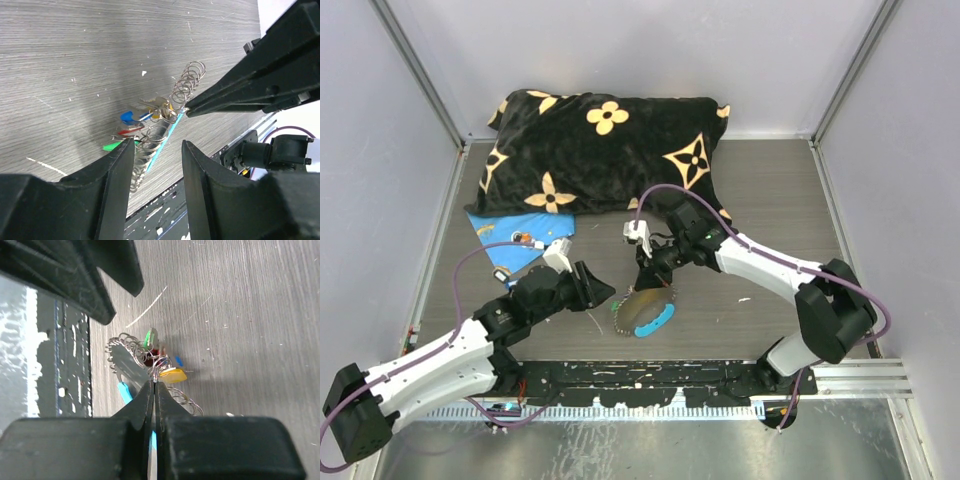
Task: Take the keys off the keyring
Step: Pick up the keyring from the center of the board, then pick up the key from the keyring.
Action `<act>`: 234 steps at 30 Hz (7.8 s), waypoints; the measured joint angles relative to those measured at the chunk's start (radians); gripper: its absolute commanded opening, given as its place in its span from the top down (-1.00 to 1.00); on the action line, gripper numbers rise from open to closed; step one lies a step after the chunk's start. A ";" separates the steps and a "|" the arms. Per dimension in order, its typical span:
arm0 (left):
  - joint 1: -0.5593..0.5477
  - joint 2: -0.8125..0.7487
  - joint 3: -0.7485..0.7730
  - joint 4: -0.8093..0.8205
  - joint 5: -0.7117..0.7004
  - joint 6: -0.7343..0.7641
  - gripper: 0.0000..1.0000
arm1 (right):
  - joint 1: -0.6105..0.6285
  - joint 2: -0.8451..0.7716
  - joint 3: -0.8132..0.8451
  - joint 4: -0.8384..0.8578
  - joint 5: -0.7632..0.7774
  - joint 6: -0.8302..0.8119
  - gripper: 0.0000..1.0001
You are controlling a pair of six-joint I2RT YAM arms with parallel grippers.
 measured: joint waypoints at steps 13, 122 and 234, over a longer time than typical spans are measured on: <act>0.005 0.066 -0.074 0.288 0.079 0.097 0.04 | -0.003 -0.131 0.067 -0.513 0.136 -0.913 0.98; -0.438 0.270 0.173 0.425 -0.022 0.923 1.00 | -0.124 -0.275 0.349 -1.056 -0.140 -1.439 0.98; 0.119 0.364 0.437 0.061 0.674 -0.150 1.00 | -0.032 -0.352 0.020 -0.169 -0.046 -0.219 0.13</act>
